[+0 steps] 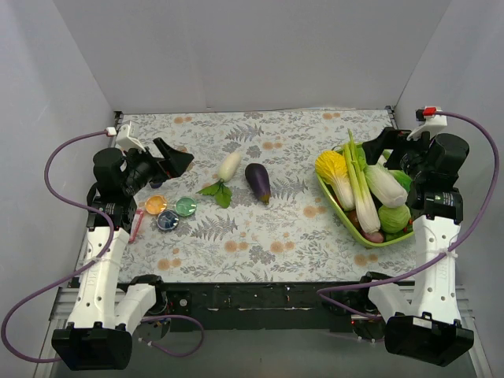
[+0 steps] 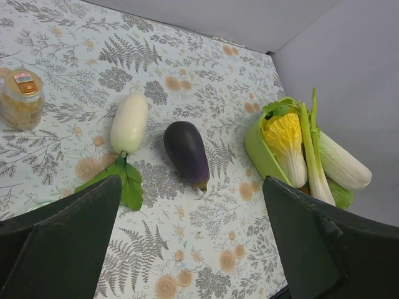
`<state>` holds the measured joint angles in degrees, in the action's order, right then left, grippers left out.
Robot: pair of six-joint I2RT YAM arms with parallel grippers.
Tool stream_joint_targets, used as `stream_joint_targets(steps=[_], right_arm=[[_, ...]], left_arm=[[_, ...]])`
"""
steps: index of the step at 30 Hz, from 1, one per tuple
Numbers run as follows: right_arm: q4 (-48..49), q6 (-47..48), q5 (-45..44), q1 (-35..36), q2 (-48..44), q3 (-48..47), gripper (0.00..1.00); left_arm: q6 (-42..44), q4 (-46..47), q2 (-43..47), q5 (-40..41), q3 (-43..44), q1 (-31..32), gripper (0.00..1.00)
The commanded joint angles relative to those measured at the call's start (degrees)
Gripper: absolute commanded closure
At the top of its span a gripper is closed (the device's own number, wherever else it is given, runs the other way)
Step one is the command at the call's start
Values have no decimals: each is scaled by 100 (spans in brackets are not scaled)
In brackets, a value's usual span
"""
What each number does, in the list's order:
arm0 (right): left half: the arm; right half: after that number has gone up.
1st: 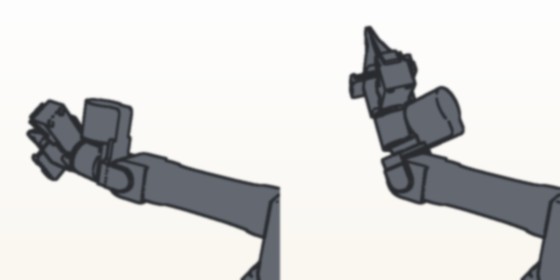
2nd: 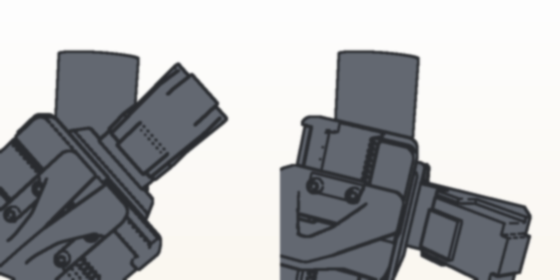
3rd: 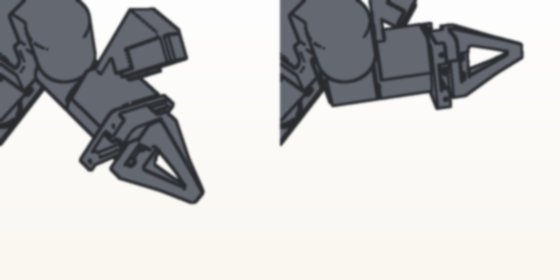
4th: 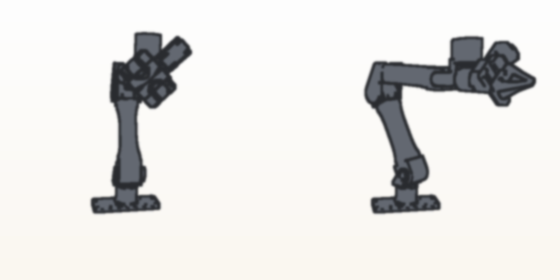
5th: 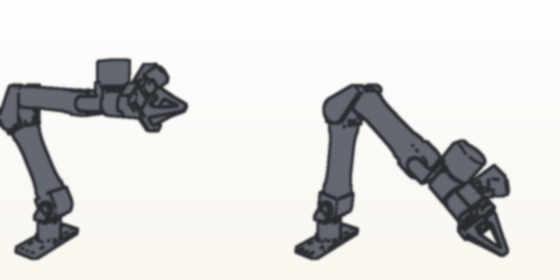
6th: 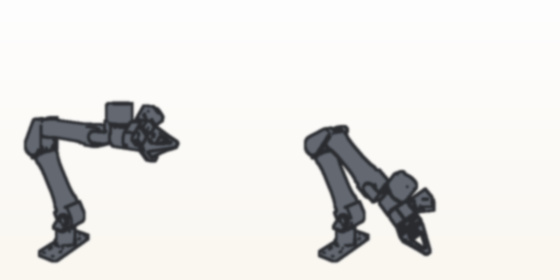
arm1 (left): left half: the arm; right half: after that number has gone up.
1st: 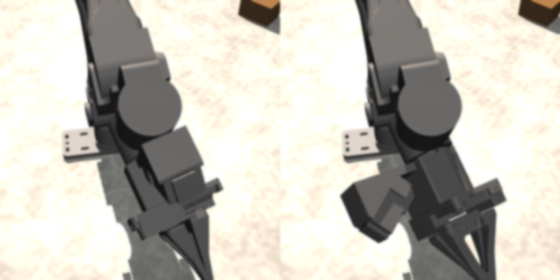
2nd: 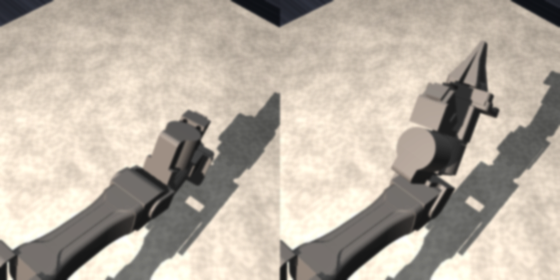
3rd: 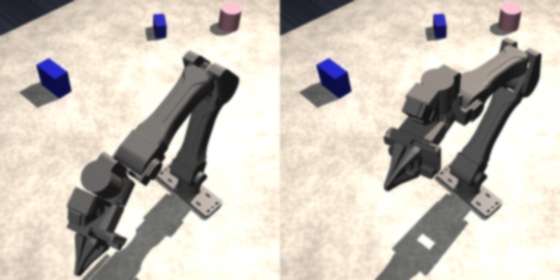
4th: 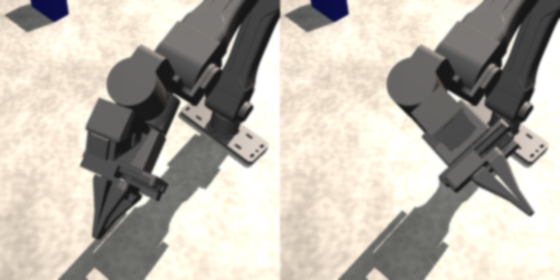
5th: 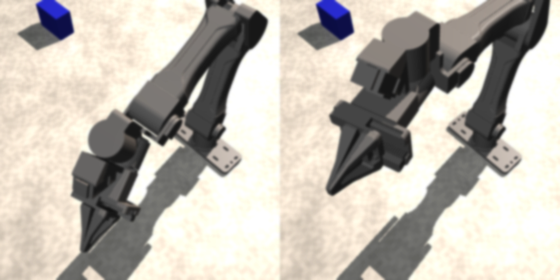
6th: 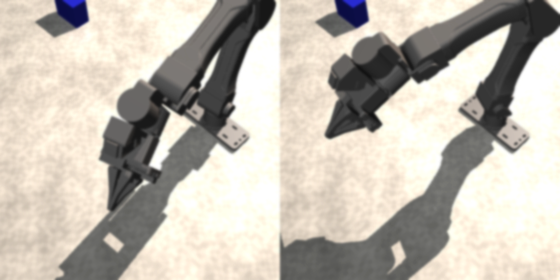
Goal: Sort the pills into containers
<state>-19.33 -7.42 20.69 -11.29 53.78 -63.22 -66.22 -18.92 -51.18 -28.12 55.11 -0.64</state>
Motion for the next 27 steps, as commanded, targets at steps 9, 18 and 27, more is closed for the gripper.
stream_joint_targets(steps=[9, 18, 27], right_arm=[[299, 1336, 1514, 21, 1, 20, 2], [-1019, 3906, 3847, 661, 247, 476, 2], [-695, 4100, 3627, 1594, 291, 1320, 2]], left_arm=[[126, -235, -120, 79, -44, -15, 2], [302, -1244, -1060, 692, 236, 266, 2], [609, -2151, -2738, 3075, 984, 1409, 2]])
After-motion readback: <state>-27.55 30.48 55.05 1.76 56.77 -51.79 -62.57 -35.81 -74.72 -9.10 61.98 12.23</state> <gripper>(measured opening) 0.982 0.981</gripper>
